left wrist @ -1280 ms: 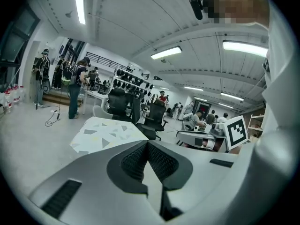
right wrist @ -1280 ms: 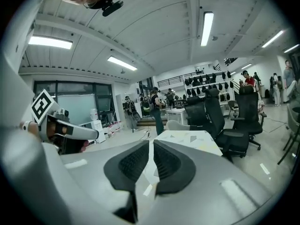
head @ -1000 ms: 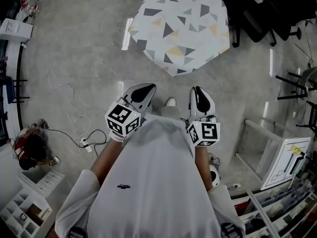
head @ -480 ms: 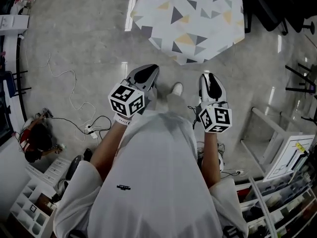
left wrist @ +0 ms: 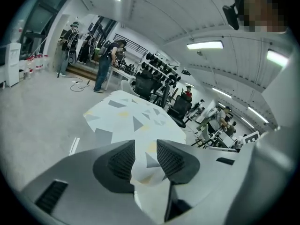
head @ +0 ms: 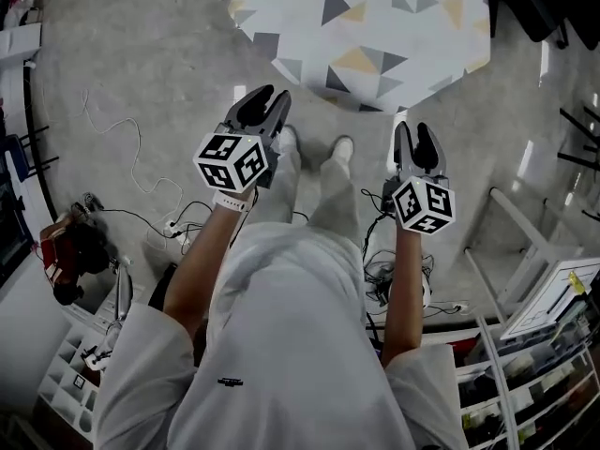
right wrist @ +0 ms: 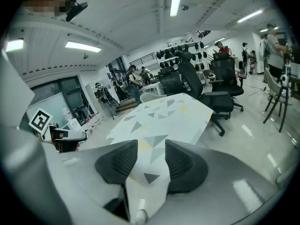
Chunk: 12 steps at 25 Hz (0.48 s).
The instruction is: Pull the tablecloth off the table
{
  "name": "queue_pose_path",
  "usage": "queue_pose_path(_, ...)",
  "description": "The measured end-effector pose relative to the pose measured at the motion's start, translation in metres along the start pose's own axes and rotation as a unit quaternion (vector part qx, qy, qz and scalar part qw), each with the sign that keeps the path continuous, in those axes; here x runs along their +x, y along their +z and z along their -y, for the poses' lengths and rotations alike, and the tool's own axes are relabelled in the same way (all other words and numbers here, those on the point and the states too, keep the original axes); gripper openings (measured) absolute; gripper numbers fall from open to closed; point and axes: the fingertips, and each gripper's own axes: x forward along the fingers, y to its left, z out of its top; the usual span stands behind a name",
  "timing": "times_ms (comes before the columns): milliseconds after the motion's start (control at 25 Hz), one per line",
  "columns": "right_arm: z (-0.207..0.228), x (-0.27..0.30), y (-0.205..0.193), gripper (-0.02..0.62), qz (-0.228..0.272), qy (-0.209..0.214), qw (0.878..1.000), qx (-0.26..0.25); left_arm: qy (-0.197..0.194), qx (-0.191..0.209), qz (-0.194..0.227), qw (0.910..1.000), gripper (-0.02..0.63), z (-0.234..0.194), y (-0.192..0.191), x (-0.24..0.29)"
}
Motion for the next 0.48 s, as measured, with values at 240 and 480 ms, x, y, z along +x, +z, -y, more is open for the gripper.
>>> queue_pose_path(240, 0.032, 0.038, -0.021, 0.186, -0.013, -0.025, 0.995, 0.092, -0.002, -0.05, 0.0, 0.9988, 0.245, -0.034, -0.01, 0.043)
queue_pose_path(480, 0.068, 0.062, -0.031, 0.21, -0.018, -0.071, 0.99, 0.118, 0.041, -0.095, 0.0, 0.9947, 0.284, -0.077, -0.016, 0.074)
